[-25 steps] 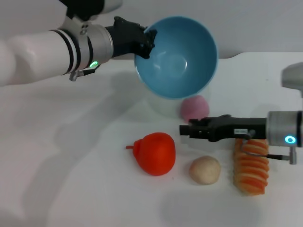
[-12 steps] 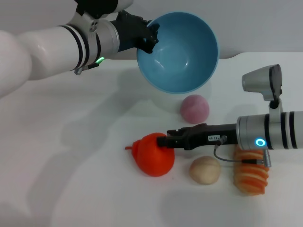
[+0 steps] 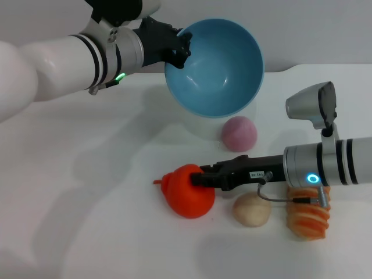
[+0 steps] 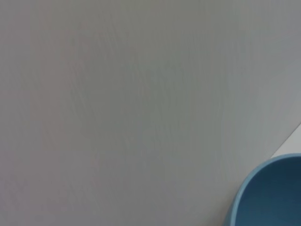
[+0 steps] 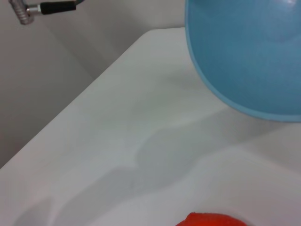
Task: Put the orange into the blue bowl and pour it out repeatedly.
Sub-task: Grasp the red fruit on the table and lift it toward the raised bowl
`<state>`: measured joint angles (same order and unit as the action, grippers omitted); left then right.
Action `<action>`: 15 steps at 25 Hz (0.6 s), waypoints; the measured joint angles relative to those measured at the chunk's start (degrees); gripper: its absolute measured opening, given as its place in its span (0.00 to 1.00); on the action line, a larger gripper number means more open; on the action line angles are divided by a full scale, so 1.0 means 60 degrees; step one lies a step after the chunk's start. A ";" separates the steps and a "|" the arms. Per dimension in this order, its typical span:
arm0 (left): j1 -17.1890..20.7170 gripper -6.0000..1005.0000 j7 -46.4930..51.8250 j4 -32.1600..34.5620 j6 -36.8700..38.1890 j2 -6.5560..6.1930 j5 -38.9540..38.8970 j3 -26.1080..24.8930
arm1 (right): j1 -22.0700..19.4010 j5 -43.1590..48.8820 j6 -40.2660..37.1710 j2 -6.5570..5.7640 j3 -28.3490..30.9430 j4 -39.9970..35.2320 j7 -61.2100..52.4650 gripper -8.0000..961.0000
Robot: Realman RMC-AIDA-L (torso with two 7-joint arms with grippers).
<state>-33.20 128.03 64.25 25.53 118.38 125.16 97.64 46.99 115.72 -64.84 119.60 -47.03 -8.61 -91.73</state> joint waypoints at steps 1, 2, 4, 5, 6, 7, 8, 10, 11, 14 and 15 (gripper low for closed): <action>0.0005 0.01 0.0001 -0.0001 0.0000 0.0000 0.0000 0.0000 | -0.0006 -0.0001 -0.0015 -0.0002 0.0000 -0.0002 0.0028 0.49; 0.0012 0.01 0.0002 -0.0001 0.0000 0.0000 -0.0001 0.0000 | -0.0013 -0.0002 -0.0037 -0.0005 0.0000 -0.0002 0.0070 0.49; 0.0018 0.01 0.0003 -0.0009 0.0014 0.0001 0.0000 0.0001 | -0.0023 -0.0007 -0.0061 -0.0010 0.0000 0.0010 0.0188 0.42; 0.0020 0.01 0.0004 -0.0015 0.0021 0.0003 0.0000 0.0004 | -0.0026 -0.0011 -0.0070 -0.0011 0.0000 0.0022 0.0253 0.38; 0.0021 0.00 0.0004 -0.0028 0.0023 0.0007 -0.0001 0.0009 | -0.0029 -0.0014 -0.0083 -0.0011 0.0000 0.0034 0.0302 0.34; 0.0022 0.00 0.0004 -0.0039 0.0025 0.0010 -0.0006 0.0013 | -0.0033 -0.0018 -0.0105 -0.0011 0.0000 0.0038 0.0334 0.31; 0.0023 0.01 0.0005 -0.0049 0.0029 0.0014 -0.0011 0.0016 | -0.0038 -0.0019 -0.0139 -0.0011 0.0001 0.0041 0.0358 0.27; 0.0032 0.01 0.0059 -0.0057 0.0038 0.0015 -0.0021 0.0055 | -0.0055 -0.0021 -0.0238 -0.0011 0.0001 0.0033 0.0378 0.12; 0.0034 0.01 0.0092 -0.0059 0.0040 0.0016 -0.0019 0.0077 | -0.0080 -0.0022 -0.0295 -0.0011 0.0004 0.0020 0.0387 0.05; 0.0049 0.01 0.0225 -0.0079 0.0046 0.0016 -0.0007 0.0142 | -0.0177 -0.0148 -0.0477 -0.0017 0.0076 -0.0064 0.0448 0.04; 0.0054 0.01 0.0227 -0.0093 0.0055 0.0016 -0.0004 0.0143 | -0.0233 -0.0289 -0.0602 -0.0022 0.0080 -0.0093 0.0580 0.04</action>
<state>-32.88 129.39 63.69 25.86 118.48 125.14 98.50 45.59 113.99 -68.45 119.46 -46.55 -9.17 -88.25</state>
